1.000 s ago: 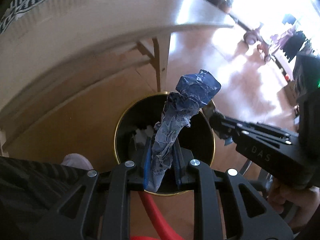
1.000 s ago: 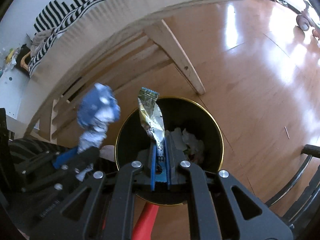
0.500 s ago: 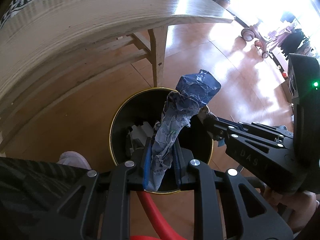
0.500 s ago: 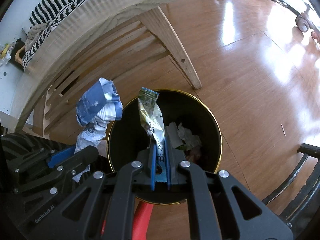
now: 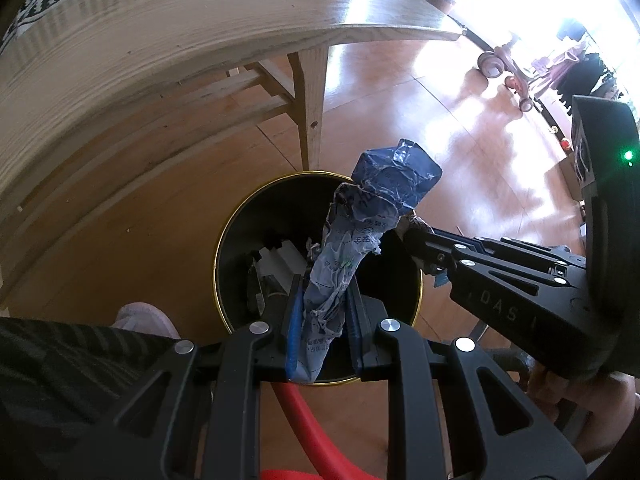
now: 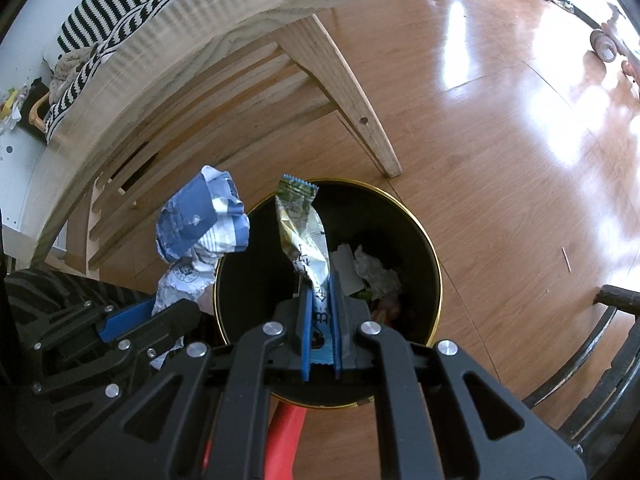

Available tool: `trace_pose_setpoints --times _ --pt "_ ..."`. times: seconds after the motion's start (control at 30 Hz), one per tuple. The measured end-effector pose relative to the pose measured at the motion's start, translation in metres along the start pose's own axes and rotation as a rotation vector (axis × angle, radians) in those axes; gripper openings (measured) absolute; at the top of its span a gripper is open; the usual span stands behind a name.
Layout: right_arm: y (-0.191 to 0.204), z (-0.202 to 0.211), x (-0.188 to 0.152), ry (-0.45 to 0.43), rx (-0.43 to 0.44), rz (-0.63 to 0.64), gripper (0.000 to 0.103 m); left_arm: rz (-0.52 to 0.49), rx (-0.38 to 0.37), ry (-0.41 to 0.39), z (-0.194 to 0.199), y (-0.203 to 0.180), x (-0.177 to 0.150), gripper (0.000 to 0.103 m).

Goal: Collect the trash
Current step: 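Carry the blue wrapper and snack packet over the bin and open both tools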

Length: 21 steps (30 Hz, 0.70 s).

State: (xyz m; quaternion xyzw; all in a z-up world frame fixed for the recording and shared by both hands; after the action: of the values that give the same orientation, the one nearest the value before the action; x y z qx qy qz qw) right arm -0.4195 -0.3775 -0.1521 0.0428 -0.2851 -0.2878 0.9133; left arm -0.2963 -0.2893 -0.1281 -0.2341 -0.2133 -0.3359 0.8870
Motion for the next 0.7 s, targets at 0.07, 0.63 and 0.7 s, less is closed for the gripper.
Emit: trace_pose_setpoints --times 0.07,0.63,0.7 --pt "0.0 -0.001 0.0 0.003 -0.001 0.0 0.008 -0.001 -0.001 0.002 0.0 0.0 0.0 0.019" --pt "-0.056 0.067 0.06 -0.248 -0.209 -0.08 0.096 0.053 -0.086 -0.195 0.05 -0.005 0.037 0.096" --pt "-0.043 0.084 0.086 -0.323 -0.222 -0.046 0.096 0.021 -0.075 -0.252 0.077 0.001 0.06 0.097"
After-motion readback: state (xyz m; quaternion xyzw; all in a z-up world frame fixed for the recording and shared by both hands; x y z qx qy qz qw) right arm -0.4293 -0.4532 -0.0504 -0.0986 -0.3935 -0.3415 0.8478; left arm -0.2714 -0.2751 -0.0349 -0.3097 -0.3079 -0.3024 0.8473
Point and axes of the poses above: each gripper's, at about its wrist camera, not at the fingertips, and z roughly against the way its jaws point, y to its left, x to its top, the point moved 7 cm from there along -z, roughly the way its jaws point, and after that the axes turned 12 degrees about -y, right-handed, at the moved point
